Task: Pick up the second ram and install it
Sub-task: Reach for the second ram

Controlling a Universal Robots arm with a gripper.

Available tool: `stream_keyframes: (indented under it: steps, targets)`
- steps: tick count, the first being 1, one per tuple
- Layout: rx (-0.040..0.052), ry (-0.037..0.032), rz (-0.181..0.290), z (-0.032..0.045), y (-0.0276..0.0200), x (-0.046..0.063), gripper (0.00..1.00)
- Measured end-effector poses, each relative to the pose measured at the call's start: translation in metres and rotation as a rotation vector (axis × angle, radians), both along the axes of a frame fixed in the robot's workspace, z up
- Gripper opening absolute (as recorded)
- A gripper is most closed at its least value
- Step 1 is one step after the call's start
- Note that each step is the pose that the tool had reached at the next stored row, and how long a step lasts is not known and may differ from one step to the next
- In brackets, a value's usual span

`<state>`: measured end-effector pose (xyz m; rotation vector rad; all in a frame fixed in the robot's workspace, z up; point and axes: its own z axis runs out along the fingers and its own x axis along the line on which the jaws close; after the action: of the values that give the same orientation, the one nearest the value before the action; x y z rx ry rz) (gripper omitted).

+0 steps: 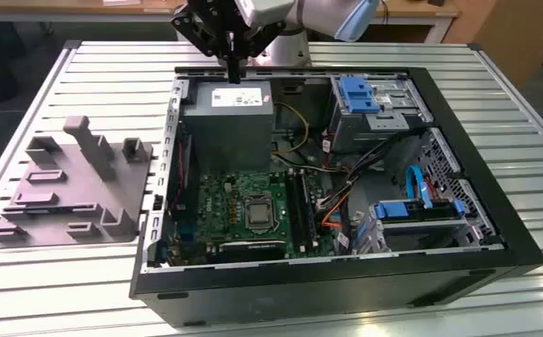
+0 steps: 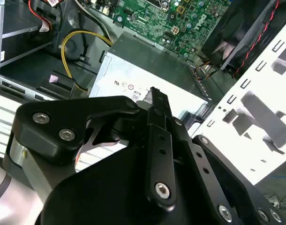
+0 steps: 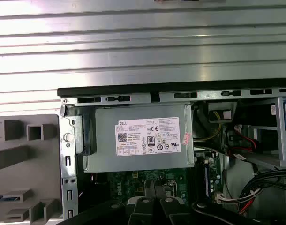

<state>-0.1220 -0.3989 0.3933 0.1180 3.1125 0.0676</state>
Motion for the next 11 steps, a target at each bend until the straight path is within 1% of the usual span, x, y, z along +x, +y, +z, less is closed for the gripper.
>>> stream_keyframes:
  steps: [11]
  targets:
    - [0.0,0.0,0.0,0.0,0.0,0.0,0.1]
